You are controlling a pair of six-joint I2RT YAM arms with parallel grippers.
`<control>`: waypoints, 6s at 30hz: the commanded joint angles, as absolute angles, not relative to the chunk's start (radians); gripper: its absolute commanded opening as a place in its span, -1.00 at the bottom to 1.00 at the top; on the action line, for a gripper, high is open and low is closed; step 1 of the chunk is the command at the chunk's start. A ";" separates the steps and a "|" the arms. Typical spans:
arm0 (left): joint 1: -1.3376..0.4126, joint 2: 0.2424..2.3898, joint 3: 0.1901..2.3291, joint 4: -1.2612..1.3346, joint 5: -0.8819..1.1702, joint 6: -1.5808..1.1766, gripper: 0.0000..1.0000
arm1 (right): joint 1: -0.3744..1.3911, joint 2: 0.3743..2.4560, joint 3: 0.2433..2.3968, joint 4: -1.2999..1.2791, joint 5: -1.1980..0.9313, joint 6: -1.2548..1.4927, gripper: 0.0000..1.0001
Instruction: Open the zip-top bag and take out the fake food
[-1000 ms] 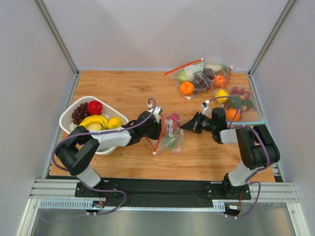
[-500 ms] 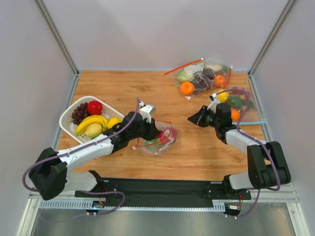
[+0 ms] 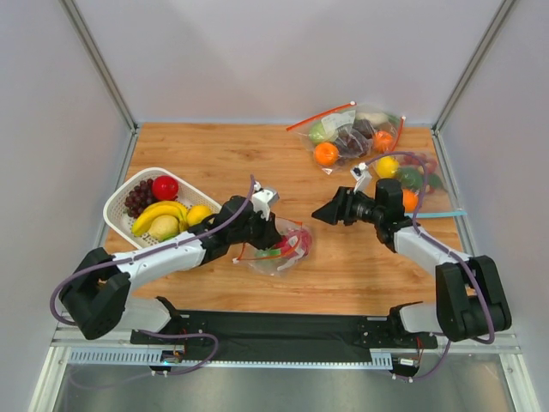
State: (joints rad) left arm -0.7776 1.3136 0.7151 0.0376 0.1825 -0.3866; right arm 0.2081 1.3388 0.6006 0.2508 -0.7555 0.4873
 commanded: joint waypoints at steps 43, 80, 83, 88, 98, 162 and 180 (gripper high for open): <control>-0.468 1.621 0.838 0.055 0.423 -0.420 -1.00 | 0.488 1.614 0.514 0.671 -0.506 0.721 -0.99; -0.419 1.542 0.779 0.005 0.324 -0.485 -1.00 | 0.526 1.589 0.540 0.571 -0.571 0.696 0.11; -0.445 1.549 0.779 0.005 0.308 -0.482 -1.00 | 0.526 1.618 0.549 0.589 -0.568 0.700 0.15; -0.462 1.543 0.775 0.003 0.308 -0.489 -1.00 | 0.526 1.669 0.557 0.659 -0.580 0.712 0.15; -0.466 1.474 0.755 0.029 0.361 -0.485 -0.56 | 0.525 1.730 0.545 0.805 -0.603 0.756 -0.99; -0.653 1.562 0.831 0.077 0.051 -0.270 -0.62 | 0.526 1.661 0.528 0.720 -0.601 0.729 -0.99; -0.611 1.301 0.756 0.103 0.195 -0.386 -1.00 | 0.408 1.574 0.502 0.490 -0.497 0.641 -0.99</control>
State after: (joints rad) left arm -0.6384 1.3525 0.7670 0.0296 0.1276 -0.3286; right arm 0.4191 1.6096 0.4965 0.5556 -0.5564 0.7094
